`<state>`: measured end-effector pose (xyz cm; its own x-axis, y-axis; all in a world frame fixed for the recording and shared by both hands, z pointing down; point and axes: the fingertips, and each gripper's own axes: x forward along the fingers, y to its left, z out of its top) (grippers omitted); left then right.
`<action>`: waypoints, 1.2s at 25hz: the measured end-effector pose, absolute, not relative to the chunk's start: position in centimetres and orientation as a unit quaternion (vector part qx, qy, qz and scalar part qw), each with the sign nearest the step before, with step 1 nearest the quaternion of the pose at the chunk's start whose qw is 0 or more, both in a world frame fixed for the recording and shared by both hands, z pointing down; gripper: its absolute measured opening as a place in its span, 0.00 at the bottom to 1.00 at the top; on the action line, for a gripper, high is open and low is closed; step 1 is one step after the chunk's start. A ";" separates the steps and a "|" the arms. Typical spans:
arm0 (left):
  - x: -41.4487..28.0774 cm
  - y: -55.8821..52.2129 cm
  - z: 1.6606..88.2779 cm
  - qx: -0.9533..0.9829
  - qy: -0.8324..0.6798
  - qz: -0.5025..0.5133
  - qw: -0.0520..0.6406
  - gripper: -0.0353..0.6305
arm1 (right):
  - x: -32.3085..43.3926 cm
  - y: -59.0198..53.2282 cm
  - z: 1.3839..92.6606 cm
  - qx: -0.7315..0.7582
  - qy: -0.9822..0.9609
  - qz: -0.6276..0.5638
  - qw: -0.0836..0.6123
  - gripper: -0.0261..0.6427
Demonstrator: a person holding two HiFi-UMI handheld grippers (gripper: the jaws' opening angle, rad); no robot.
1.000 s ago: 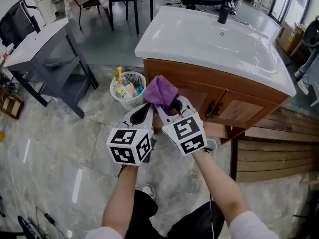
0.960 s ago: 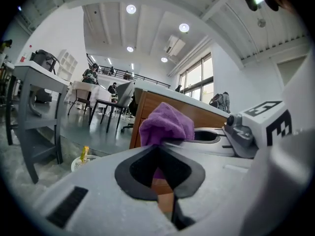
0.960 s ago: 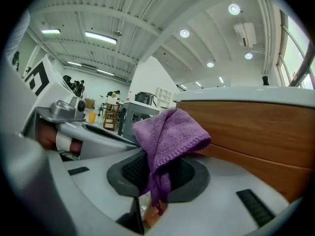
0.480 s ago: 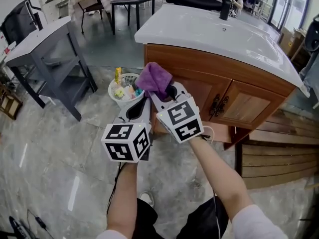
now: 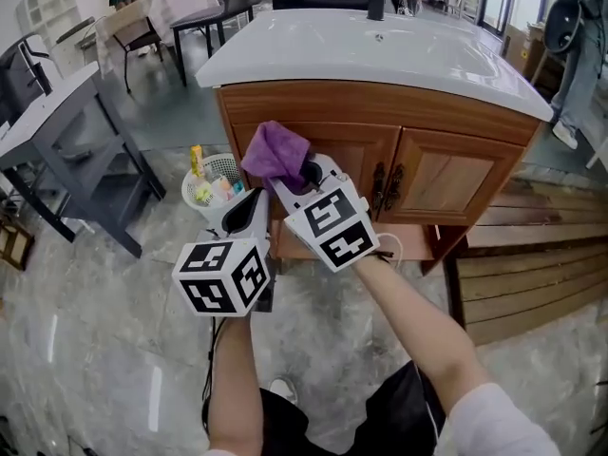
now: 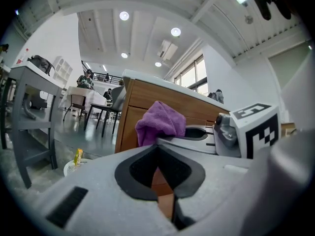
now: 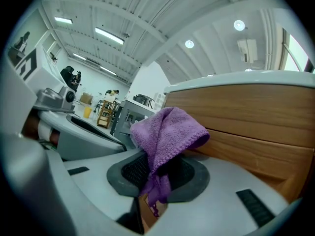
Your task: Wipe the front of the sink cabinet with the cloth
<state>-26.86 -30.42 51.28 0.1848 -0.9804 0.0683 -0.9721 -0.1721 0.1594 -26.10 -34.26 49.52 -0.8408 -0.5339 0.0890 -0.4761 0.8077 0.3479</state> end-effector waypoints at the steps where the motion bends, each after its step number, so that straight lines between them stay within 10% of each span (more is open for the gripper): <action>1: -26.5 -30.5 51.3 0.767 -0.636 -0.026 0.085 0.06 | -25.6 -34.3 49.5 0.270 -0.946 -0.156 0.090 0.15; 30: -14.3 -33.8 53.2 0.833 -0.547 -0.009 0.081 0.06 | -7.0 -37.9 47.9 0.406 -0.900 -0.143 0.074 0.15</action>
<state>-14.30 -33.85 53.23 0.4020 -0.9127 0.0730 -0.9097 -0.3891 0.1450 -7.02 -37.95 47.94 -0.6598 -0.7512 0.0175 -0.7090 0.6301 0.3168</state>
